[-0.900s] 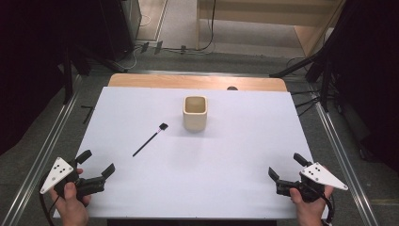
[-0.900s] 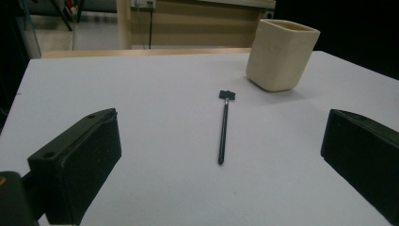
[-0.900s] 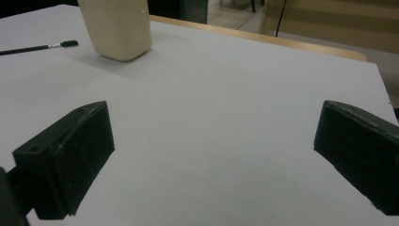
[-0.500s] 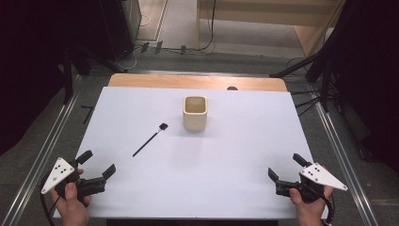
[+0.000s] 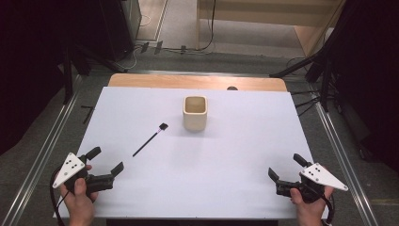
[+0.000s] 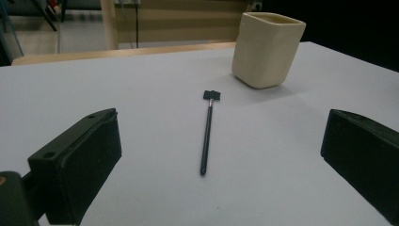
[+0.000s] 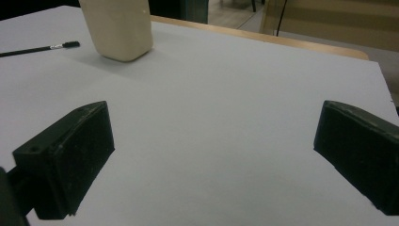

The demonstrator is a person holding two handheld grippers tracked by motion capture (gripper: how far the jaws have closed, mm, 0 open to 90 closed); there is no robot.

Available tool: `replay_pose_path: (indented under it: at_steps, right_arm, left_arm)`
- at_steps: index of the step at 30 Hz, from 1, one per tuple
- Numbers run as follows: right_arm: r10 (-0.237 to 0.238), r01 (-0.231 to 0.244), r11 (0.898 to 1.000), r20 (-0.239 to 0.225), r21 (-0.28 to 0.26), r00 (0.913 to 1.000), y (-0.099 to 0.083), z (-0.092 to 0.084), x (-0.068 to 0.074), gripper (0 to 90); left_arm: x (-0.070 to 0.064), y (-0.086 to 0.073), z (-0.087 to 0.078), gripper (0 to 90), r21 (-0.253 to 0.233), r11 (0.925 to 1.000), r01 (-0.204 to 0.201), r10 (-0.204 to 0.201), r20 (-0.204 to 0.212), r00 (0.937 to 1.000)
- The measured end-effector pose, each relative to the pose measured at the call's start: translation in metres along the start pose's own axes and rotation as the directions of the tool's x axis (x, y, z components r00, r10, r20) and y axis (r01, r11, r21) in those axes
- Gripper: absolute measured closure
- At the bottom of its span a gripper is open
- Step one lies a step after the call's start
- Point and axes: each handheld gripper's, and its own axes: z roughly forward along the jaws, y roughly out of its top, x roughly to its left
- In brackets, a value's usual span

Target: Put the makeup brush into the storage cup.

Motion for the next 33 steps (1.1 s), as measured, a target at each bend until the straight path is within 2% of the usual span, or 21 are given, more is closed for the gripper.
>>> replay_pose_path:
  at_steps: [6,15,33]
  right_arm:
    - [0.001,-0.001,1.000,0.002,-0.003,1.0000,0.000,0.000,-0.001,0.0]
    - [-0.001,0.001,1.000,0.002,-0.004,1.0000,0.000,0.000,-0.002,0.0]
    - [0.000,0.000,1.000,0.001,0.007,1.0000,-0.001,0.002,-0.001,0.0]
  left_arm:
    - [-0.001,0.006,0.008,0.0,0.006,0.9999,0.008,-0.008,0.016,0.9998]
    - [0.003,0.015,0.015,0.0,0.015,0.9994,0.033,-0.033,0.014,0.9994]
    - [0.003,0.032,0.045,0.0,0.033,0.9990,0.030,-0.031,0.043,0.9986]
